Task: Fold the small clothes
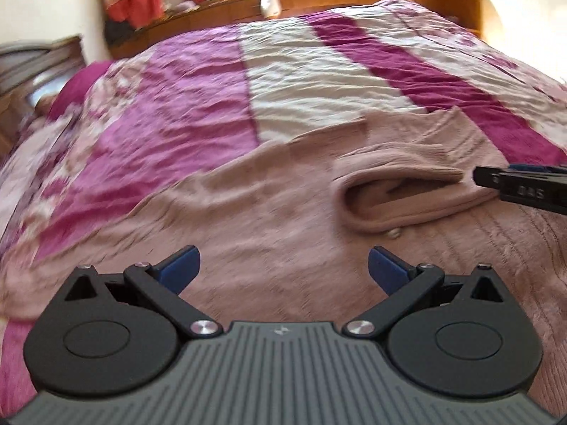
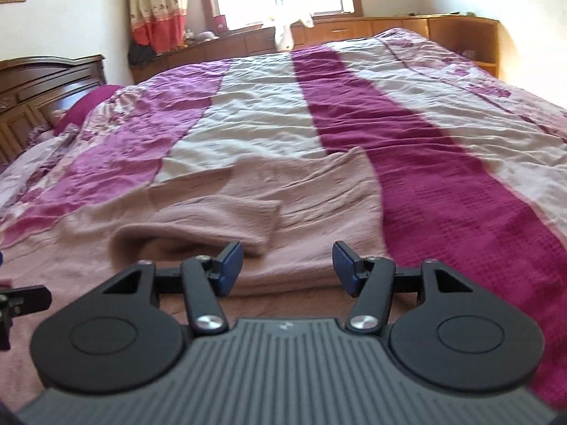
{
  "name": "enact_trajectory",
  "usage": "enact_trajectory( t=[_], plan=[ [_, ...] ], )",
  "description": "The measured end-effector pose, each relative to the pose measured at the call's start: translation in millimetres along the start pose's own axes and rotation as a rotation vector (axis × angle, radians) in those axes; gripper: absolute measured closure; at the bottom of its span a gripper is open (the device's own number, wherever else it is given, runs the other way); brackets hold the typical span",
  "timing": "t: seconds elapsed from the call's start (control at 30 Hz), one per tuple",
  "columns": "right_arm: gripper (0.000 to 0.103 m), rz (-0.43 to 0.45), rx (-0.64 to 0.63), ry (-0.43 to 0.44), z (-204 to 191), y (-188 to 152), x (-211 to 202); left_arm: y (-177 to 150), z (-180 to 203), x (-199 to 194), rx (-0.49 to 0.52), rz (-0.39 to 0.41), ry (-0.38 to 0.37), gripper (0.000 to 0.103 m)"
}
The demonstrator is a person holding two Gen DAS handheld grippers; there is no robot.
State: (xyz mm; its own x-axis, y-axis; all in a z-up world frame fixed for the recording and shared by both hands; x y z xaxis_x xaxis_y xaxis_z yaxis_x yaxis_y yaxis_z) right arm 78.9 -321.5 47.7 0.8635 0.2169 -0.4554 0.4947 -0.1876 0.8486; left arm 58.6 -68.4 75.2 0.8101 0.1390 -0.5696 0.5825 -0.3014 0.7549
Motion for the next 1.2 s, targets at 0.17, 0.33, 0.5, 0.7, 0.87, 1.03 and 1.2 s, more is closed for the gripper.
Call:
enact_trajectory(
  t=[0.17,0.33,0.5,0.7,0.87,1.03,1.2],
  plan=[
    [0.045,0.012,0.035,-0.045,18.3,-2.7,9.4,13.5,36.5,18.2,0.063,0.016,0.0,0.0],
    [0.045,0.032,0.025,-0.077,24.6,-10.3,9.3,25.9,63.4,40.0,0.105,0.025,0.001,0.0],
    [0.045,0.034,0.029,-0.083,30.1,-16.6,11.0,38.0,75.2,60.0,0.088,0.031,-0.009,0.0],
    [0.045,0.049,0.021,-0.083,30.4,-21.8,12.6,47.1,96.0,68.3,0.157,0.096,-0.055,0.0],
    [0.044,0.051,0.016,-0.085,30.9,-23.0,12.2,50.1,121.2,71.6,0.286,0.186,-0.039,0.0],
    [0.044,0.051,0.02,-0.084,31.3,-23.9,12.4,47.6,137.2,72.9,0.367,0.249,-0.043,0.036],
    [0.044,0.052,0.017,-0.086,30.8,-24.2,12.3,50.2,131.7,74.3,0.288,0.237,-0.089,0.087]
  ],
)
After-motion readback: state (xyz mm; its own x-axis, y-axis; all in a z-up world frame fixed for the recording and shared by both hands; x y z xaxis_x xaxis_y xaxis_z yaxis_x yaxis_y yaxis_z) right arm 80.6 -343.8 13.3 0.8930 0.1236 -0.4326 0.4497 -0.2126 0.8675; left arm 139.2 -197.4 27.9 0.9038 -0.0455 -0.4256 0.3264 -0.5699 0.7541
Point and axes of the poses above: each gripper's, at about its wrist camera, not at the fingertips, and x roughly the way its jaws point, z to its right, y to its top, the point moved 2 cm from there along x, roughly the way its jaws point, and after that the axes turned 12 degrees about y, right-handed, at the moved point
